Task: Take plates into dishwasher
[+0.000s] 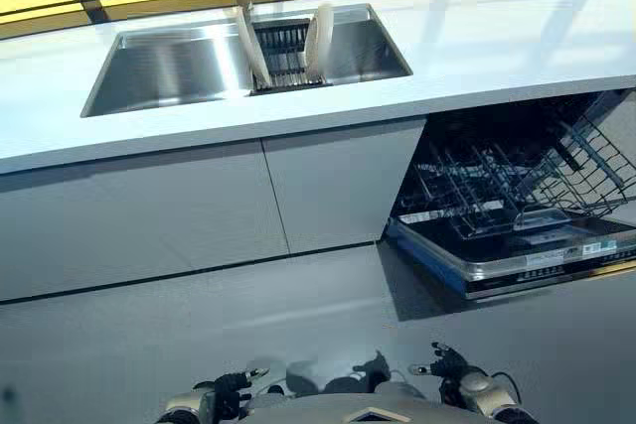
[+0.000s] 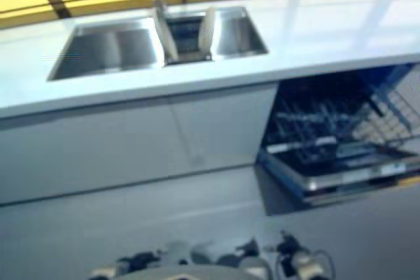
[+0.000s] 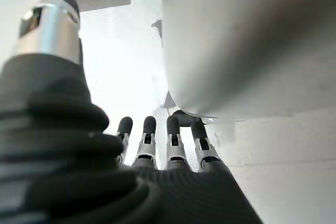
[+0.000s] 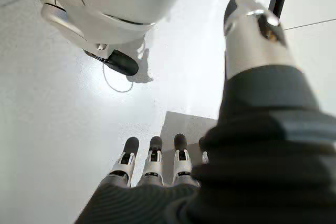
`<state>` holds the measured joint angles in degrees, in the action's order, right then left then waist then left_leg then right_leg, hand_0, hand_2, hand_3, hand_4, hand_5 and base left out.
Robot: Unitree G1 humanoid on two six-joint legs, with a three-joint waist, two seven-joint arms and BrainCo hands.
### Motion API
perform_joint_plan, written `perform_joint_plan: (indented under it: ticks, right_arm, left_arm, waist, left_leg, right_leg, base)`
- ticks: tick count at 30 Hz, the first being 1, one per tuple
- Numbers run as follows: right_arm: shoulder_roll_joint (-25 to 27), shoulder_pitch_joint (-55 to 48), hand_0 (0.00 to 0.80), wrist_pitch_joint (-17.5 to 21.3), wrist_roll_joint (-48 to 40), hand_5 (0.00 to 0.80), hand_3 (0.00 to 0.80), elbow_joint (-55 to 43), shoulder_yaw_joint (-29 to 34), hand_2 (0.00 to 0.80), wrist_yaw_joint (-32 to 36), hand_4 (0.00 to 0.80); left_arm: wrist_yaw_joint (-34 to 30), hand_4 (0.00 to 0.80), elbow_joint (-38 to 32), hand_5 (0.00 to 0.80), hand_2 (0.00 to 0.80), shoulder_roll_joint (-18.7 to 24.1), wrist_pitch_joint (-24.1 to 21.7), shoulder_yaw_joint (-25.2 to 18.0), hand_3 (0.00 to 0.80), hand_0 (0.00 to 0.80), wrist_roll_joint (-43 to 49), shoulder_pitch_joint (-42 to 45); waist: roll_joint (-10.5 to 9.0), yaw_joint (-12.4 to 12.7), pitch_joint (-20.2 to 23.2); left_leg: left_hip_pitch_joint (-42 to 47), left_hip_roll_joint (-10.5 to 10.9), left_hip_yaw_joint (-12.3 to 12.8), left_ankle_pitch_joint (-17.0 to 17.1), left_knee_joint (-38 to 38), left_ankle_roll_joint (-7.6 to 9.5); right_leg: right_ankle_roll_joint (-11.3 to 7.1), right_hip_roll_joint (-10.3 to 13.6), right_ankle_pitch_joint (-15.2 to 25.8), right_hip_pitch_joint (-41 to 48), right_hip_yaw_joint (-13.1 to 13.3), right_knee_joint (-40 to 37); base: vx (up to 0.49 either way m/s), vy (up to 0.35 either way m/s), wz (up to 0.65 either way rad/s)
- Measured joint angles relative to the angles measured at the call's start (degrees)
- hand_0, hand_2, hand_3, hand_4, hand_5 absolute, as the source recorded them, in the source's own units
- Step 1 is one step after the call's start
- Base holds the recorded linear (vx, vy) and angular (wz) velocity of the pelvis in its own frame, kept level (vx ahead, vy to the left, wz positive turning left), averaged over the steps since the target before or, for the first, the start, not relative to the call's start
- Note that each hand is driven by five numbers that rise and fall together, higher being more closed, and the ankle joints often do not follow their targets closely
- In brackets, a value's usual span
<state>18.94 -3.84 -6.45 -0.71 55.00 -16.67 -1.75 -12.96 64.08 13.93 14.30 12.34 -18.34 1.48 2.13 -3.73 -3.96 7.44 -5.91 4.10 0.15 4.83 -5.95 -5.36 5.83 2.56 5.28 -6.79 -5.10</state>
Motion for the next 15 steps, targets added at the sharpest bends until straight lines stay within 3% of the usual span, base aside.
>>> perform_joint_plan:
  ticks: [5, 10, 15]
  right_arm:
    - [0.0, -0.4, 0.000, 0.7, 0.0, 0.000, 0.000, 0.1, 0.0, 0.000, 0.0, 0.000]
    - [0.0, 0.3, 0.000, 5.4, 0.1, 0.000, 0.000, 6.0, 0.0, 0.000, 1.9, 0.000]
    - [0.0, 1.1, 0.000, 9.6, 2.3, 0.000, 0.000, 6.4, -3.2, 0.000, 9.1, 0.000]
  left_arm:
    - [-0.1, 0.000, -1.1, 0.000, 0.000, 0.0, -0.1, 0.0, 0.000, 0.000, -0.5, 0.1]
    - [-1.4, 0.000, -0.4, 0.000, 0.000, 0.1, -1.3, 0.0, 0.000, 0.000, -0.4, 0.1]
    - [-2.8, 0.000, 0.1, 0.000, 0.000, 0.1, -2.3, 0.0, 0.000, 0.000, 1.2, -0.2]
  waist:
    - [-0.01, 0.2, 0.0]
    - [-0.03, 0.5, 0.0]
    - [-0.01, 1.7, 0.0]
  left_leg:
    - [0.0, 0.0, 0.0, 0.0, 0.0, -0.01]
    - [0.0, 0.0, -0.5, 0.0, 0.0, 0.00]
    - [0.0, 0.0, -1.3, 0.3, -0.1, 0.06]
  right_leg:
    - [0.00, 0.0, 0.0, 0.1, 0.0, 0.0]
    - [0.01, 0.0, 0.0, 0.4, -0.5, 0.0]
    - [0.04, 0.1, -0.1, 0.8, -1.3, 0.0]
  base:
    - [0.000, 0.000, 0.00]
    - [0.043, -0.013, 0.04]
    - [0.043, 0.005, 0.08]
